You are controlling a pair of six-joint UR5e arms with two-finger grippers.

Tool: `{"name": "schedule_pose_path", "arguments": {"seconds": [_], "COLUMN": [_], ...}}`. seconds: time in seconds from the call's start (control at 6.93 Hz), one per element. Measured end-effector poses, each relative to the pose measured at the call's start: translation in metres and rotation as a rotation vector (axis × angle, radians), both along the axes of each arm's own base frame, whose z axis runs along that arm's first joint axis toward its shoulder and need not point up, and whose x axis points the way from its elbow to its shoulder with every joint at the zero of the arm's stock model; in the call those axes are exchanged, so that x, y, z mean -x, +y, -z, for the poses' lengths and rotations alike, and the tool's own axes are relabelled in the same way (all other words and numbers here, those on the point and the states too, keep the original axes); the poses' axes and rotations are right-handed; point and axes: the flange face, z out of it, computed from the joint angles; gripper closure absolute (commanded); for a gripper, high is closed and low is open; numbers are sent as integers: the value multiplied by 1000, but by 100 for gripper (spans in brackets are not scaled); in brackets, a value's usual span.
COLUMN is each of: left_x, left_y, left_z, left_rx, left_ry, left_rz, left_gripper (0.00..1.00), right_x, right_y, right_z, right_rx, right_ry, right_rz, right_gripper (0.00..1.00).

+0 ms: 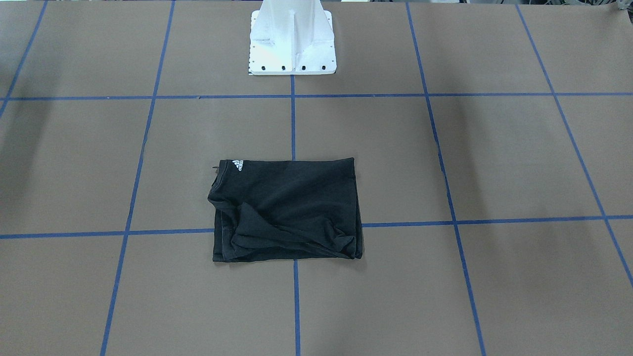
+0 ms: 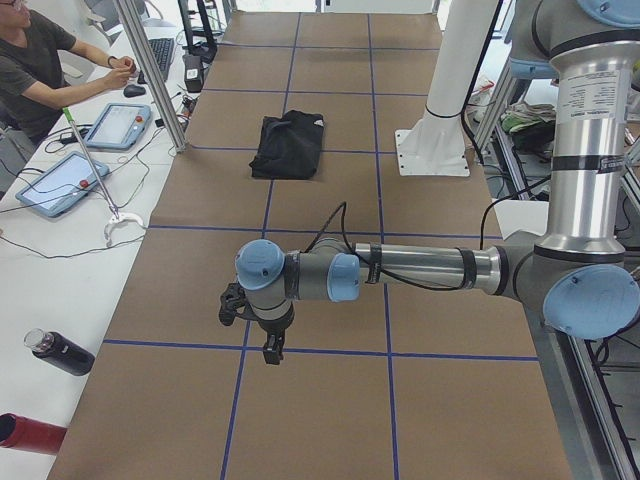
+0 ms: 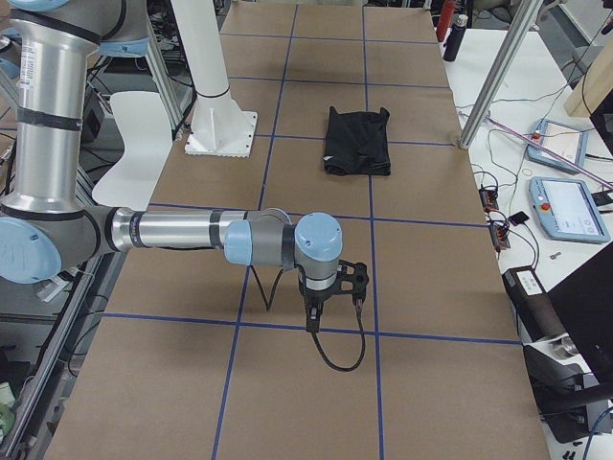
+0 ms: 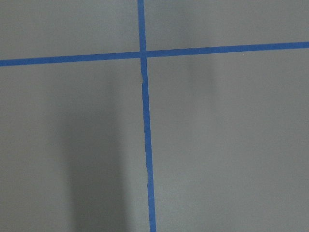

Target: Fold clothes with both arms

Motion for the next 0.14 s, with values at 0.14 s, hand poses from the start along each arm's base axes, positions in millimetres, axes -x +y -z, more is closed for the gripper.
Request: {"name": "schedule_pose_path", "arguments": {"seconds": [0.14], "left_x": [0], "left_y": [0], "left_z": [0], "left_rx": [1], "left_ry": [0], "left_rz": [0], "left_gripper": [0], "right_x": [0], "right_y": [0], "right_z": [0], "right_rx": [1], "right_ry": [0], "right_rz": [0], "right_gripper": [0]}}
